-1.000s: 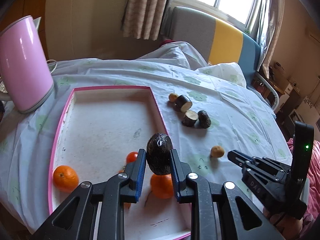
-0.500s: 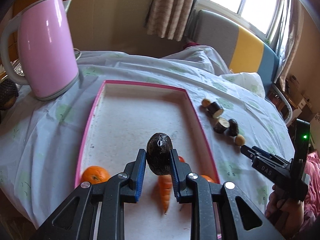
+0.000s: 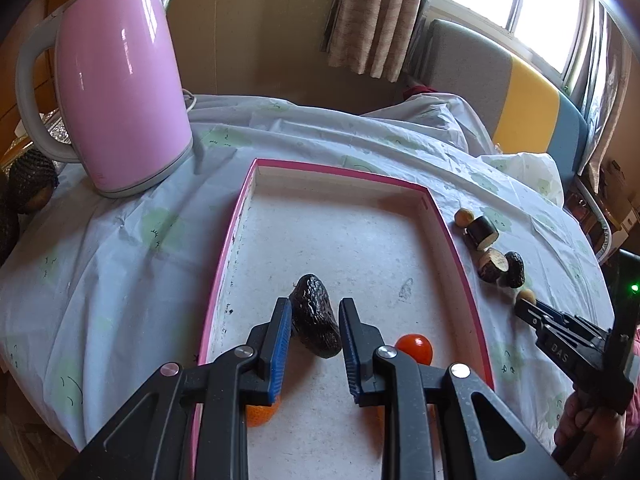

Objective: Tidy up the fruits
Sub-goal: 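Grasp the small yellow fruit with the right tool, then carry the yellow fruit into the pink tray and open the right tool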

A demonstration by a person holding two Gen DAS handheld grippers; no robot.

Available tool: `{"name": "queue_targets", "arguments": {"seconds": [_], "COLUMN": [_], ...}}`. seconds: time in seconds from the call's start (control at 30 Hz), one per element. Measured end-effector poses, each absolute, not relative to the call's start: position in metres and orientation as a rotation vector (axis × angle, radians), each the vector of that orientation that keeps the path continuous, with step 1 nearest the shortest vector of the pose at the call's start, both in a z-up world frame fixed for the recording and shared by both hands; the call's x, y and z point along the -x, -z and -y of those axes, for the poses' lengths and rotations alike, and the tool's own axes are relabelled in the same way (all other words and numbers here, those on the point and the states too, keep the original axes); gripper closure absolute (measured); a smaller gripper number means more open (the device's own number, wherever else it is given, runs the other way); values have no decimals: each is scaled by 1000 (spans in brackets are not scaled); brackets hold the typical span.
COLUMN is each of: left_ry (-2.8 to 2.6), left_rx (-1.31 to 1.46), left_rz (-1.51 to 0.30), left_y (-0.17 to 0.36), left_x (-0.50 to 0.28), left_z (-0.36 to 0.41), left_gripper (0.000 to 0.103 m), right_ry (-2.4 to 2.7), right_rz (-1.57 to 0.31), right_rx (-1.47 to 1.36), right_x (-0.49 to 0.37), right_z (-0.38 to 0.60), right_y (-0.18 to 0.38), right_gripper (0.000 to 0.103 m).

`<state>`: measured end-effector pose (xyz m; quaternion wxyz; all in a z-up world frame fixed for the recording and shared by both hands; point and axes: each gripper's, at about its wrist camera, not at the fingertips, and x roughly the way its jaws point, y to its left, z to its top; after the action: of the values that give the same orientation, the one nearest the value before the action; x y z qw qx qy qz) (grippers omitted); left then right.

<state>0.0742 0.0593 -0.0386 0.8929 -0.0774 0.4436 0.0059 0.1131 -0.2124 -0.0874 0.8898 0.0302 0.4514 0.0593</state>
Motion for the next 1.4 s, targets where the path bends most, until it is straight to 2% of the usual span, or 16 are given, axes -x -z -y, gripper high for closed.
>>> {"name": "queue_targets", "arguments": {"seconds": [0.1, 0.23, 0.47, 1.0, 1.07, 1.17, 1.3, 1.33, 1.4], "left_ry": [-18, -34, -67, -101, -99, -97, -94, -92, -87], "left_rx": [169, 155, 124, 59, 57, 54, 49, 48, 46], "left_rz": [-918, -900, -831, -697, -691, -683, -678, -677, -676], "left_y": [38, 32, 12, -24, -25, -27, -29, -29, -30], "left_x": [-70, -59, -37, -3, -1, 2, 6, 6, 8], "left_z": [-61, -63, -69, -73, -72, -71, -70, -69, -68], "left_gripper": [72, 70, 70, 70, 70, 70, 70, 70, 70], "right_ry": [-151, -227, -382, -475, -475, -470, -450, -442, -426], "right_rz": [-923, -893, -855, -869, -868, -863, -848, -844, -828], "right_rx": [-69, -66, -18, 92, 93, 86, 81, 81, 80], "right_x": [-104, -91, -81, -76, -73, -68, -61, -59, -54], "right_z": [206, 186, 134, 63, 60, 61, 64, 65, 68], "right_y": [78, 61, 39, 40, 40, 39, 35, 33, 30], "right_gripper": [77, 77, 77, 76, 72, 61, 59, 56, 44]}}
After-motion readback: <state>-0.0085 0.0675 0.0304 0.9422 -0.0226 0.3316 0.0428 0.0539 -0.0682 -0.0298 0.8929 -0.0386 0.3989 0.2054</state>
